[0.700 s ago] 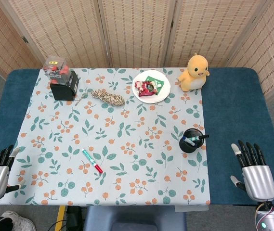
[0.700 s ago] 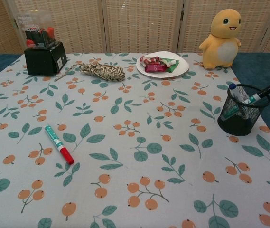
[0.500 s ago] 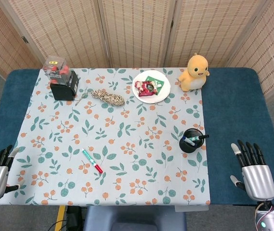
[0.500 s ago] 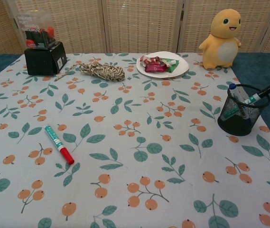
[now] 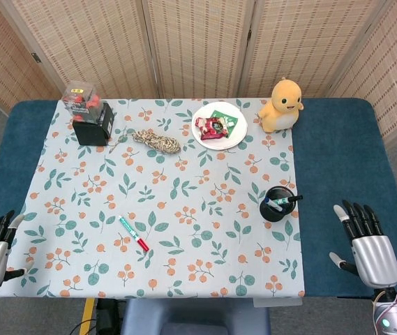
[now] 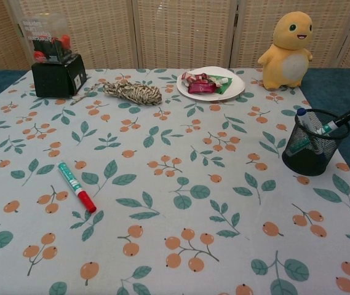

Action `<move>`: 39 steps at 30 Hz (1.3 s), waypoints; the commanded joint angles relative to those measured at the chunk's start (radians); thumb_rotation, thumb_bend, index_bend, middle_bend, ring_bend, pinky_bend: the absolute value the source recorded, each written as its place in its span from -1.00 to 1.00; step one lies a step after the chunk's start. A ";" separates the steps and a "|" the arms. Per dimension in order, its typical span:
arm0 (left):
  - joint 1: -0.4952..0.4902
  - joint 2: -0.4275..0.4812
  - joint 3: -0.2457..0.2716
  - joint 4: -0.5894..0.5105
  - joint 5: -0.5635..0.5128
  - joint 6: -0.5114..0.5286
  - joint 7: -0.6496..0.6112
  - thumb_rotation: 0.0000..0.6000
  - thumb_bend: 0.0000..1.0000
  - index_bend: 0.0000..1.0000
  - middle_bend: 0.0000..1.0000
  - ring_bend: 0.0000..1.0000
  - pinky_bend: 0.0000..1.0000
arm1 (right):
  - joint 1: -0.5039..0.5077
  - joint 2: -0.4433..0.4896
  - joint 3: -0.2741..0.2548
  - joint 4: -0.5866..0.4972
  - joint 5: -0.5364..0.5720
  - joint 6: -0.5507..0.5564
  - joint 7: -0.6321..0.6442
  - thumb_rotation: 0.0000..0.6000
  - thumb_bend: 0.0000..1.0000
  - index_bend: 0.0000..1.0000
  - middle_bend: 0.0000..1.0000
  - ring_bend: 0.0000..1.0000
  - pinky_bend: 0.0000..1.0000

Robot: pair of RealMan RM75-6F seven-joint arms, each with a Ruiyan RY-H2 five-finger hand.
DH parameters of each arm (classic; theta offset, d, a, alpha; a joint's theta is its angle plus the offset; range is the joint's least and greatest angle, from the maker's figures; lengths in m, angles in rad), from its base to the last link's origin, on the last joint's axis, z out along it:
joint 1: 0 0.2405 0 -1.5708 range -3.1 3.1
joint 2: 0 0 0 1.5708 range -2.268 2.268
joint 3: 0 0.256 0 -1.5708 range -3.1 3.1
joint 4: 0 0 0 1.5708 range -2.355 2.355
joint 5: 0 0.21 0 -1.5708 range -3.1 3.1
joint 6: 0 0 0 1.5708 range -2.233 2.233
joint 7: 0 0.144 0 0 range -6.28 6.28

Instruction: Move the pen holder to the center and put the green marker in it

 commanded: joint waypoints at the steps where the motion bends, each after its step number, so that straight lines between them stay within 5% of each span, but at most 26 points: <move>1: 0.003 0.002 -0.003 -0.001 0.000 0.006 -0.002 1.00 -0.60 -1.00 -1.00 -1.00 -0.32 | 0.036 0.012 0.015 0.060 -0.003 -0.014 0.215 1.00 -0.78 -1.00 -1.00 -1.00 -1.00; 16: 0.005 -0.003 -0.001 -0.008 -0.002 0.009 0.012 1.00 -0.60 -1.00 -1.00 -1.00 -0.32 | 0.034 -0.282 0.051 0.498 0.121 -0.022 0.875 1.00 -0.83 -1.00 -1.00 -1.00 -1.00; 25: 0.001 -0.003 -0.007 -0.003 -0.015 0.000 0.009 1.00 -0.60 -1.00 -1.00 -1.00 -0.32 | 0.081 -0.372 0.086 0.624 0.172 -0.113 1.015 1.00 -0.80 -1.00 -1.00 -1.00 -1.00; 39: -0.001 -0.001 -0.013 0.002 -0.029 -0.007 -0.002 1.00 -0.60 -1.00 -1.00 -1.00 -0.32 | 0.172 -0.418 0.113 0.626 0.225 -0.299 1.112 1.00 -0.74 -0.97 -0.99 -1.00 -1.00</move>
